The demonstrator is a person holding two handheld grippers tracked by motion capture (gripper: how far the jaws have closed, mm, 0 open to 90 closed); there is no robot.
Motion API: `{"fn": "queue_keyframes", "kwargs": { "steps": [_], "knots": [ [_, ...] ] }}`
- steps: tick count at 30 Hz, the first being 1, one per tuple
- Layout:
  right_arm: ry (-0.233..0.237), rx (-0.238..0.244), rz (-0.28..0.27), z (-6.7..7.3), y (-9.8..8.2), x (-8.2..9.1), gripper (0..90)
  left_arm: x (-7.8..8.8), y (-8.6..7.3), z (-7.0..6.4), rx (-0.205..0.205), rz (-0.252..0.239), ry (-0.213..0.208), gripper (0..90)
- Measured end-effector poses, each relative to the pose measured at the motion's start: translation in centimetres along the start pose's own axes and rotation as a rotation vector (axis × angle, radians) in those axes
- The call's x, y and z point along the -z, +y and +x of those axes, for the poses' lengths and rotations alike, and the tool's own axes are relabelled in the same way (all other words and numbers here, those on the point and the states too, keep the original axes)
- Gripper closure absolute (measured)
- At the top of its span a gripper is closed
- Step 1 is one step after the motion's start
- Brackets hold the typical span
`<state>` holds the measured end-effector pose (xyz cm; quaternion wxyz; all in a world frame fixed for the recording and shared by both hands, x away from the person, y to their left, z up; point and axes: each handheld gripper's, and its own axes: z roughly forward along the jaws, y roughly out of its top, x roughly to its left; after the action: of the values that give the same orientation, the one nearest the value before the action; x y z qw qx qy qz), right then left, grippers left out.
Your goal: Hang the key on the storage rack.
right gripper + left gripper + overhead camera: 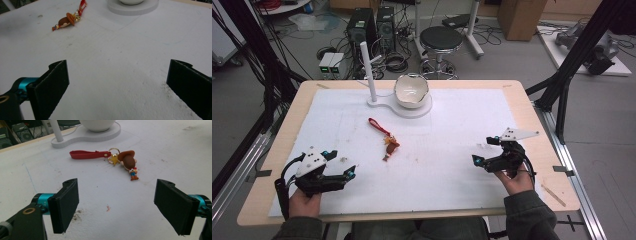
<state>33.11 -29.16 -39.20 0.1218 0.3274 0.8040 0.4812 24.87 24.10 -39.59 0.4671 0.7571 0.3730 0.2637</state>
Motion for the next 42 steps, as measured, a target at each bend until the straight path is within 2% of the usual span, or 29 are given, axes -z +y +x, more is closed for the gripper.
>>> {"fn": "queue_keyframes", "kwargs": {
  "steps": [5,12,26,33,42],
  "knots": [
    [0.028,0.024,-0.005,0.6,1.7,-0.9,3.5,-0.1,0.0,-0.1,0.007,-0.005,-0.001,20.5],
    [0.056,0.042,0.005,1.1,3.2,-1.9,3.5,-0.1,0.0,-0.1,0.005,-0.007,0.001,20.5],
    [0.070,0.058,-0.004,1.7,6.3,-3.7,3.5,0.0,0.0,0.1,0.006,-0.009,0.001,20.5],
    [0.087,0.083,0.004,2.4,8.1,-5.2,3.5,0.0,0.0,0.1,0.005,-0.007,0.000,20.5],
    [0.103,0.087,0.002,2.9,10.0,-6.9,3.5,0.1,0.0,0.1,0.006,-0.010,-0.001,20.5]
  ]
}}
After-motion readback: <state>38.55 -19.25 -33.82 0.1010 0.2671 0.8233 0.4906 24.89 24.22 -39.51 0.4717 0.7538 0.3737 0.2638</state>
